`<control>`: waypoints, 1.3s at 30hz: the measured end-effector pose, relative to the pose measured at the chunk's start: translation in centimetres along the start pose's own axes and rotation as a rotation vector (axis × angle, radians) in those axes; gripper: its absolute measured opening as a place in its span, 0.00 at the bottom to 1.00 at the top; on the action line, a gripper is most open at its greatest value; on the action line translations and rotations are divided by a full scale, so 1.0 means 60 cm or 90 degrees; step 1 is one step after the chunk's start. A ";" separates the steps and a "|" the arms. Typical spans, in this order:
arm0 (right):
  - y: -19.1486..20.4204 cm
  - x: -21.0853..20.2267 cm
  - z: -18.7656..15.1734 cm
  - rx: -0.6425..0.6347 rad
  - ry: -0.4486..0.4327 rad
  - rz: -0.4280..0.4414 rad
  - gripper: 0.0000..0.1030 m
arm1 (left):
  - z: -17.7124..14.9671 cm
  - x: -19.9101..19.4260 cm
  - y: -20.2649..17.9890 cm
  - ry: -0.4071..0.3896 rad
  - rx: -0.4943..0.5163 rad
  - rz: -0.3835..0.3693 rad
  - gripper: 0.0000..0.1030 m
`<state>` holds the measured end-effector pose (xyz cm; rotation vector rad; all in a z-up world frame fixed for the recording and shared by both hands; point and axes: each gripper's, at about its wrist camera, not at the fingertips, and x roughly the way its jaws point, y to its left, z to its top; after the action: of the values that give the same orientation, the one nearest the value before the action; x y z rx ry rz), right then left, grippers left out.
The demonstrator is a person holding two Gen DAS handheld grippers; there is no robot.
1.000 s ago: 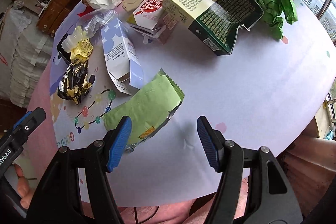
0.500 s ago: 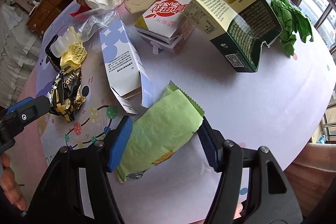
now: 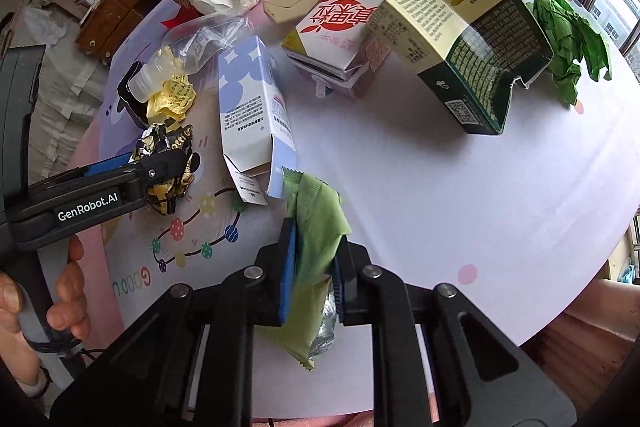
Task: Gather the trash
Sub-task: 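Grasp the crumpled foil wrapper with the left tool while the right tool grasps the green wrapper, then carry both wrappers down over the trash bin and open both tools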
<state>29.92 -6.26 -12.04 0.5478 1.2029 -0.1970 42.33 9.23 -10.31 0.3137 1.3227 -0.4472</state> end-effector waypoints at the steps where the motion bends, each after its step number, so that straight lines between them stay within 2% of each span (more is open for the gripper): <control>1: 0.000 -0.005 0.002 -0.007 0.000 -0.001 0.12 | -0.002 -0.003 0.001 -0.005 0.000 0.000 0.69; 5: -0.005 -0.024 0.007 -0.025 0.001 -0.003 0.11 | -0.013 -0.022 0.008 -0.026 -0.016 -0.011 0.53; 6: -0.008 -0.035 0.003 -0.032 -0.001 -0.005 0.10 | -0.016 -0.026 0.009 -0.027 -0.022 -0.018 0.52; 14: -0.030 -0.121 -0.016 -0.106 -0.009 -0.012 0.10 | -0.083 -0.070 0.021 -0.040 -0.089 -0.049 0.49; 22: -0.041 -0.135 -0.023 -0.175 0.017 0.014 0.10 | -0.163 -0.124 -0.014 -0.061 -0.157 -0.035 0.49; 27: -0.052 -0.161 -0.044 -0.276 0.013 0.037 0.10 | -0.217 -0.158 -0.080 -0.087 -0.195 0.004 0.49; 32: -0.102 -0.197 -0.091 -0.391 0.018 0.066 0.09 | -0.282 -0.184 -0.184 -0.116 -0.257 0.032 0.49; 36: -0.166 -0.224 -0.132 -0.431 0.012 0.115 0.09 | -0.346 -0.190 -0.284 -0.133 -0.288 0.050 0.49; 39: -0.212 -0.230 -0.167 -0.431 0.024 0.141 0.09 | -0.394 -0.184 -0.351 -0.125 -0.292 0.059 0.49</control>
<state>11.17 -14.05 -5.59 0.0855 1.1493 0.4024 9.91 3.32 -4.17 -0.0505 1.1735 -0.0855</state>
